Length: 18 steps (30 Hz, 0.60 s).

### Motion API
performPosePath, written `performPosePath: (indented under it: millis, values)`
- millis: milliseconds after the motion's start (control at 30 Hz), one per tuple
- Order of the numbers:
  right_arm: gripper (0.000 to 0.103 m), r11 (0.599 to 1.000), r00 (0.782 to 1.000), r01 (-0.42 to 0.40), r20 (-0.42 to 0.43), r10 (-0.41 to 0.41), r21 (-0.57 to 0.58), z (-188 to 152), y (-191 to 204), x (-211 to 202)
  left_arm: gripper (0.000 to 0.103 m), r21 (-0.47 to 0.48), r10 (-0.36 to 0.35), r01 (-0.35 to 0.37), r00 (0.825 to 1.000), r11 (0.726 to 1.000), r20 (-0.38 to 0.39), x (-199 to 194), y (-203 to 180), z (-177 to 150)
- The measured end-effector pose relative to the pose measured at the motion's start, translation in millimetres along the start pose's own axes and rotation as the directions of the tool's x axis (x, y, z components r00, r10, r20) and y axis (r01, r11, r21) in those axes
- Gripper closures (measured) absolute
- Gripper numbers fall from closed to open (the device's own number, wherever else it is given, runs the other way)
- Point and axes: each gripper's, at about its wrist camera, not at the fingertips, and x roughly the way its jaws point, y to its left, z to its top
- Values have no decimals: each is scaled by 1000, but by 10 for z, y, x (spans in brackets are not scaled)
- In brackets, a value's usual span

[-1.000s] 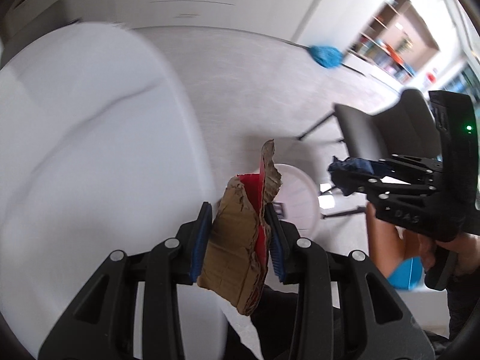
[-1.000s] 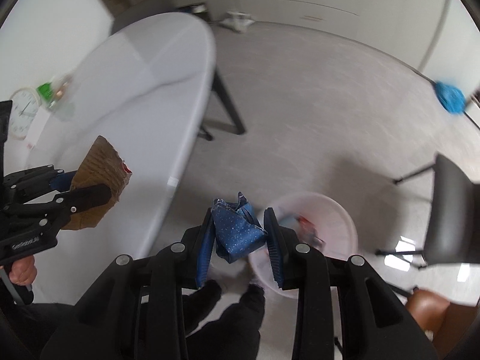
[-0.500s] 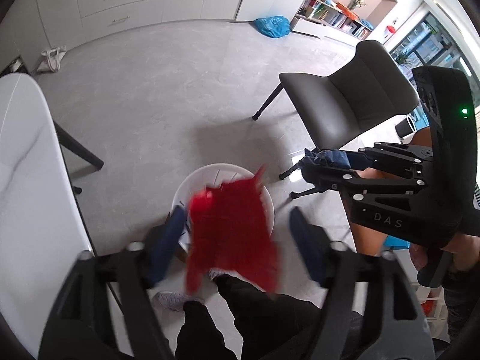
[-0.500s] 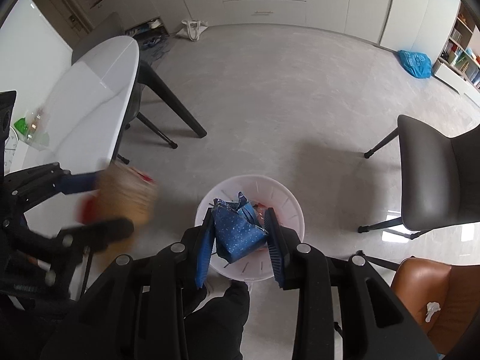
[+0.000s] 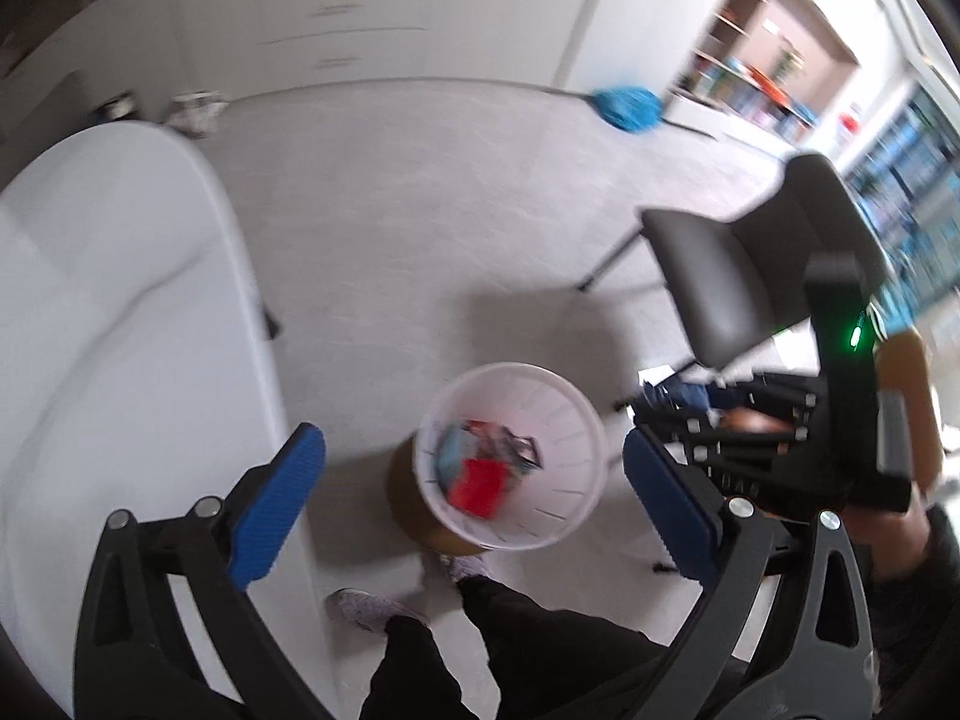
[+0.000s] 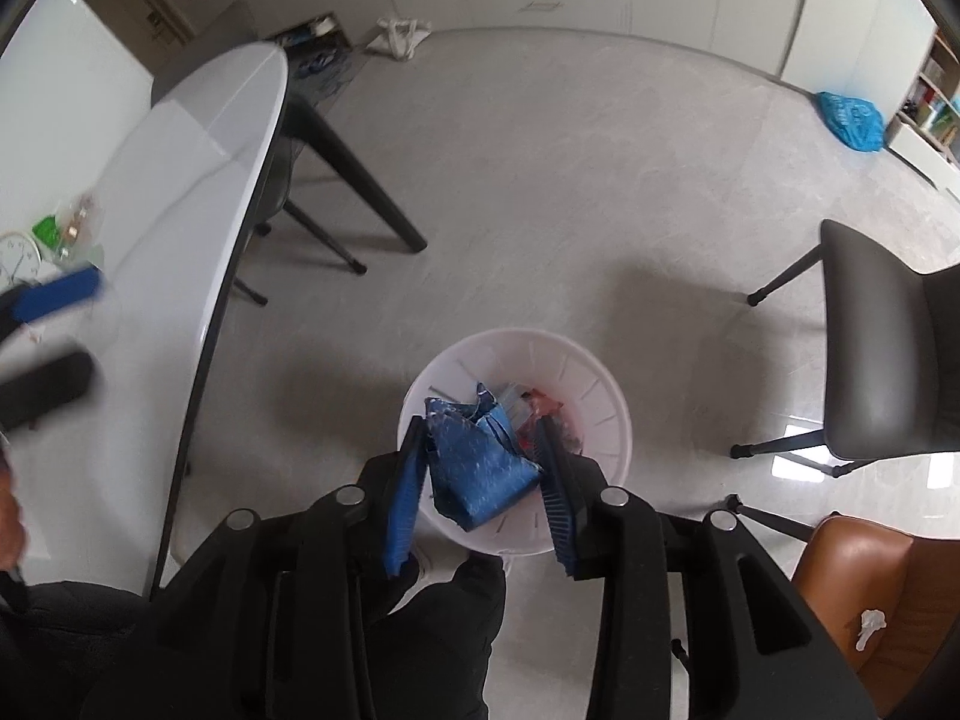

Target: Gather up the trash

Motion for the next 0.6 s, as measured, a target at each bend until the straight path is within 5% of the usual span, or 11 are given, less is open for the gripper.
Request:
performPosePath:
  millis: [33, 133, 600]
  values:
    - [31, 1000, 1000, 11, -6, -11, 3, -11, 23, 49, 8, -19, 19, -19, 1000, 1000, 8, -56, 62, -23]
    - [8, 999, 999, 47, -27, -47, 5, -18, 109, 161, 8, -82, 67, -65, 997, 995, 24, -173, 272, -86]
    - [2, 984, 999, 16, -35, -22, -178, 273, 1103, 96, 8, -343, 255, -214, 964, 915, 76, -752, 1078, -517]
